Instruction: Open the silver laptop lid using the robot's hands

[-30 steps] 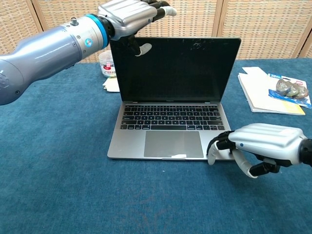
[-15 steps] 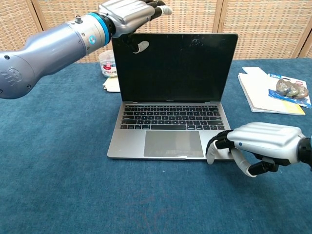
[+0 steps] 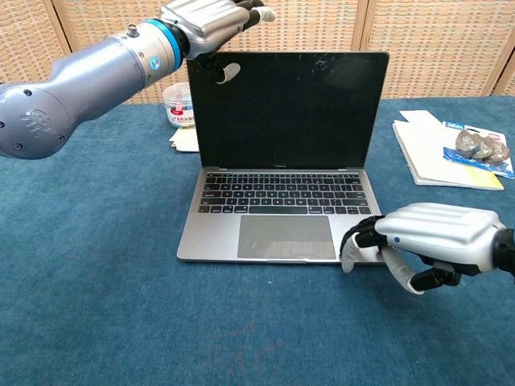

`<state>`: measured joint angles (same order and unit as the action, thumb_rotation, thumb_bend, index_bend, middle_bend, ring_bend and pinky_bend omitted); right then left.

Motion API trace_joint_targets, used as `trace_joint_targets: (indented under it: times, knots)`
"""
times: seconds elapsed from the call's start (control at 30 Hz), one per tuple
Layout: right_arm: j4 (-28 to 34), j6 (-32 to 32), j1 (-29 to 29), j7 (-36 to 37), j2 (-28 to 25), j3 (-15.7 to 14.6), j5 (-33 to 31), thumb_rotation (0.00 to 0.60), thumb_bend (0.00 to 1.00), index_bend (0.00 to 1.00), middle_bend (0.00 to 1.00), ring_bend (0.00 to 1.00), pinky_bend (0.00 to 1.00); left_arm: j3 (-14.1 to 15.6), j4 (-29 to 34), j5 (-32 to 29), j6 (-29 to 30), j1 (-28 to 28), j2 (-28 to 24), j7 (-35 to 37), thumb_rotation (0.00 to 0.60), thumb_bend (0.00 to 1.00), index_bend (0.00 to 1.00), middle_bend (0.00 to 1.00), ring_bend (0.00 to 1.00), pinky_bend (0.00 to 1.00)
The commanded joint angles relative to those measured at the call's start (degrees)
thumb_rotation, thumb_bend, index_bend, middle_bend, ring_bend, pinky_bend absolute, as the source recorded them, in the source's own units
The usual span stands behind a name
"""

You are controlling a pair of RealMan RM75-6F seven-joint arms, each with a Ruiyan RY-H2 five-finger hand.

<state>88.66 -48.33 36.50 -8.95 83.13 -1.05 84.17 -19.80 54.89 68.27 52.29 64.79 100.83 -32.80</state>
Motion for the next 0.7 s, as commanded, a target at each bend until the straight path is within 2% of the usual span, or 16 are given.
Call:
trace_joint_targets:
  times: [0.03,0.13,0.33,0.53,0.6,0.7]
  knots:
    - [0.1,-0.2,-0.1,0.0,-0.1,-0.1,-0.1,0.6,1.0,0.3,0.2,0.15,0.27,0.2,0.2,0.1,0.6,0.0,-0.2,0.3,0.6,0.47,0.0,0.0,0.0,0.0]
    - [0.4,-0.7,-0.2,0.2,-0.3,-0.1,0.0,0.6,1.0,0.3,0.2,0.15,0.27,0.2,2.9,0.3,0.8,-0.3,-1.8,1.6,0.6,0.44,0.0,0.0,0.0,0.0]
    - [2.8,-3.1,-0.8,1.6,-2.5,0.1,1.3,0.6,1.0,0.3,0.2,0.15,0.27,2.2,14.0,4.4,2.7,-2.8,-9.3,5.0,0.6,0.39,0.0,0.0,0.0,0.0]
    - [6.3,-7.2,-2.2,4.5,-6.2,0.1,3.5,0.6,1.0,0.3,0.2,0.15,0.27,3.3,23.0,6.0,5.8,-5.9,-15.6,5.2,0.6,0.38,0.0,0.0,0.0,0.0]
    - [7.6,-10.4,-3.5,5.6,-8.4,0.1,4.7,0.6,1.0,0.3,0.2,0.15,0.27,3.6,26.9,6.0,7.2,-7.5,-18.2,5.3,0.6,0.32,0.0,0.0,0.0,0.0]
    - [8.5,-15.9,-6.2,7.2,-11.5,-0.1,6.4,0.6,1.0,0.29,0.2,0.15,0.27,4.1,33.5,4.2,9.2,-10.6,-22.1,4.2,0.6,0.12,0.0,0.0,0.0,0.0]
